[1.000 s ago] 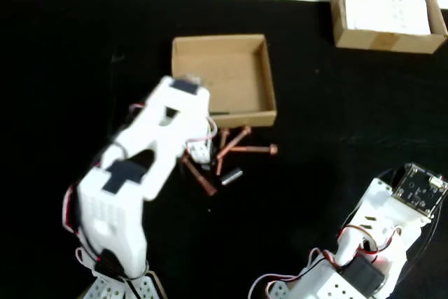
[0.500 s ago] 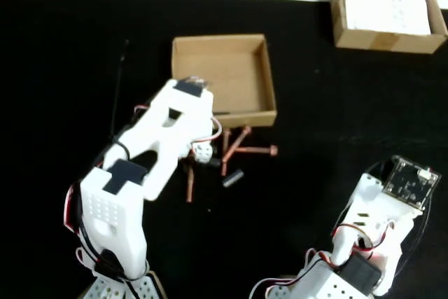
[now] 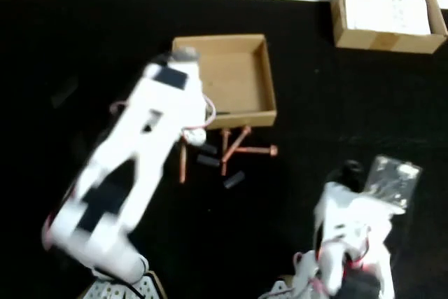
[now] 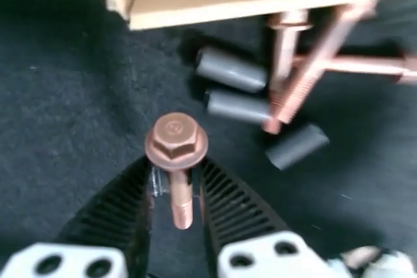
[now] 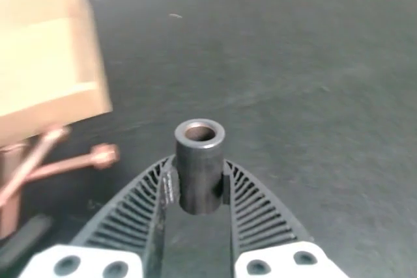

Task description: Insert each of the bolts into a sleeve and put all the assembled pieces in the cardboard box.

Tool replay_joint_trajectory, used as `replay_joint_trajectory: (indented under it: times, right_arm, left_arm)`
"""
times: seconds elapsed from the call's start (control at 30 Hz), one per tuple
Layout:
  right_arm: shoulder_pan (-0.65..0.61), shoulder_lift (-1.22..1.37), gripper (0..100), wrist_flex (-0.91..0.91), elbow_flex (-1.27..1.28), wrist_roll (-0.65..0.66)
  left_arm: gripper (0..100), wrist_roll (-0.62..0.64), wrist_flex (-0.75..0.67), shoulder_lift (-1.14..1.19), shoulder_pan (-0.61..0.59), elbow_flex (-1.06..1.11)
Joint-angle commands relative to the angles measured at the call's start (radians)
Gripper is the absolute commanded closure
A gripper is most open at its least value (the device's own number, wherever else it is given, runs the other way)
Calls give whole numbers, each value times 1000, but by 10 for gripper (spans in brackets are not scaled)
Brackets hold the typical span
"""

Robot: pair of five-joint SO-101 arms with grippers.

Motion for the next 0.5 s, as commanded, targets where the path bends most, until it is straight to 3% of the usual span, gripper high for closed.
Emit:
replay_joint_trajectory:
  times: [0.0, 0.13, 0.27, 0.37, 0.47]
  right_arm:
    - [-105, -5, 992, 104, -150, -11]
    - [-127, -5, 992, 216, -216, -11]
    - [-130, -5, 992, 216, -216, -11]
    - [-165, -5, 992, 137, -211, -12]
    - [-191, -5, 992, -12, -211, -92]
  left_arm:
    - [992, -77, 38, -285, -1, -1]
    - [992, -187, 110, -526, -1, 1]
    - [992, -239, 141, -727, -1, 31]
    - [991, -238, 115, -849, -1, 130]
    - [991, -236, -12, -951, -2, 282]
